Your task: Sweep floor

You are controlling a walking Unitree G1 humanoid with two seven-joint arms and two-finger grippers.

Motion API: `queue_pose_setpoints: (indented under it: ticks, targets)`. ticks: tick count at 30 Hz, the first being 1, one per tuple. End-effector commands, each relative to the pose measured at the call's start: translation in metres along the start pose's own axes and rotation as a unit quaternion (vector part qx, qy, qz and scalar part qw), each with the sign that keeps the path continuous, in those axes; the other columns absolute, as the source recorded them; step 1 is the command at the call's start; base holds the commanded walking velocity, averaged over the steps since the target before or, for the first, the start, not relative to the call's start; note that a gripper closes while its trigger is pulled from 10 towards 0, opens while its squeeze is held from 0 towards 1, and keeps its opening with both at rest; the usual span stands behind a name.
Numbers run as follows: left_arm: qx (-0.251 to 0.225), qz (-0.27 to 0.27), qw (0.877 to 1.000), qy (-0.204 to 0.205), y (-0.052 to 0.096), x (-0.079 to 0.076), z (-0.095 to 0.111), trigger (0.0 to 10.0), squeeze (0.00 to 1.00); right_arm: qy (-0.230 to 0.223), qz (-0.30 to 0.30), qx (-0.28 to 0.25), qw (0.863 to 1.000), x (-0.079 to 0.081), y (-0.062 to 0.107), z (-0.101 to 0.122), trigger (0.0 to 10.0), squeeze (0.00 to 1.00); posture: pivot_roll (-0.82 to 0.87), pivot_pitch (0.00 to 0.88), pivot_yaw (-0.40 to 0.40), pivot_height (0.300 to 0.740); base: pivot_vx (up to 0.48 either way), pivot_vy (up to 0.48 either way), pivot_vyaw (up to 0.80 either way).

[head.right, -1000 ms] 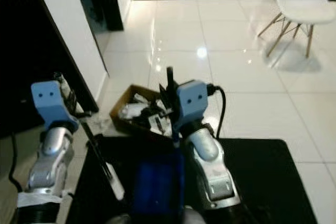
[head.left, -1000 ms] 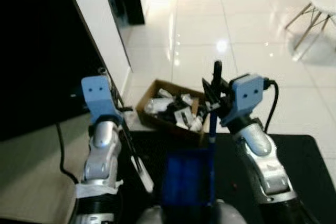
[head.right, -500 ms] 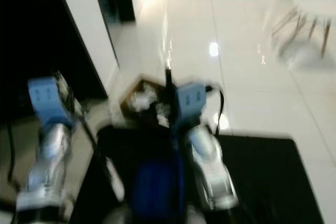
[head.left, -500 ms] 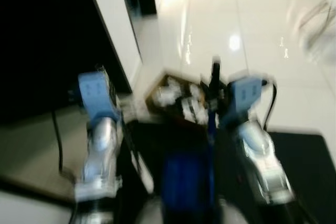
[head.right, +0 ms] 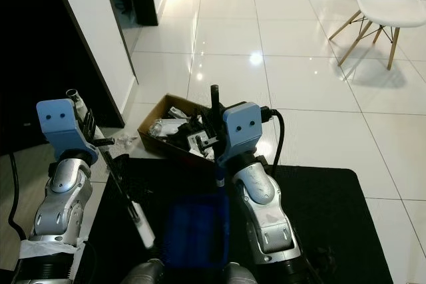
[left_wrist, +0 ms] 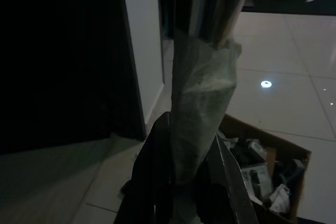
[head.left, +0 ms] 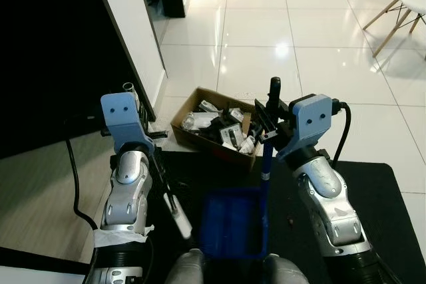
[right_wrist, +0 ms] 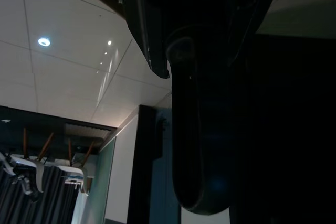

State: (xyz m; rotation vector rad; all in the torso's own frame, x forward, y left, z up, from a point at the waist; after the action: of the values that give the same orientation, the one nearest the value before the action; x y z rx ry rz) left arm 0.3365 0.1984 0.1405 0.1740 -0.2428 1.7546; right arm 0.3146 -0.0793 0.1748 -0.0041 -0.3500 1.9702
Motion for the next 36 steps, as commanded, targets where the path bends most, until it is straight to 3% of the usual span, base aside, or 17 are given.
queue_pose_setpoints:
  ticks: [1, 10, 36]
  targets:
    - [-0.008, 0.003, 1.000, -0.006, -0.0003, 0.0018, 0.0032, 10.0, 0.00, 0.004, 0.007, -0.012, 1.000, 0.0028, -0.0021, 0.0040, 10.0, 0.00, 0.02, 0.049, 0.041, 0.740, 0.000, 0.000, 0.00]
    - [-0.008, 0.002, 1.000, -0.006, -0.0002, 0.0013, 0.0027, 10.0, 0.00, 0.009, 0.010, -0.009, 1.000, 0.0029, -0.0034, 0.0026, 10.0, 0.00, 0.02, 0.042, 0.040, 0.740, 0.000, 0.000, 0.16]
    - [-0.005, 0.003, 1.000, -0.008, 0.0004, 0.0021, 0.0018, 10.0, 0.00, 0.004, 0.011, -0.008, 1.000, 0.0040, -0.0038, 0.0016, 10.0, 0.00, 0.03, 0.054, 0.042, 0.740, 0.000, 0.000, 0.77]
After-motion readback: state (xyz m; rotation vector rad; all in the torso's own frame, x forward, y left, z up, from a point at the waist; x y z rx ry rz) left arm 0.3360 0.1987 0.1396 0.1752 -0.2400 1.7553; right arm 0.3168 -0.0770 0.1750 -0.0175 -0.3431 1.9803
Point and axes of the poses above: a point about 5 cm out from each wrist's last joint towards the gripper, its own y axis pointing back from the gripper into the wrist, its own z axis along the axis of the wrist's last joint, x = y × z, the point moved 4 cm from there along -y, pointing out of the wrist towards the gripper, and after that the axes turned 14 degrees about -y, right-handed, at the moved point
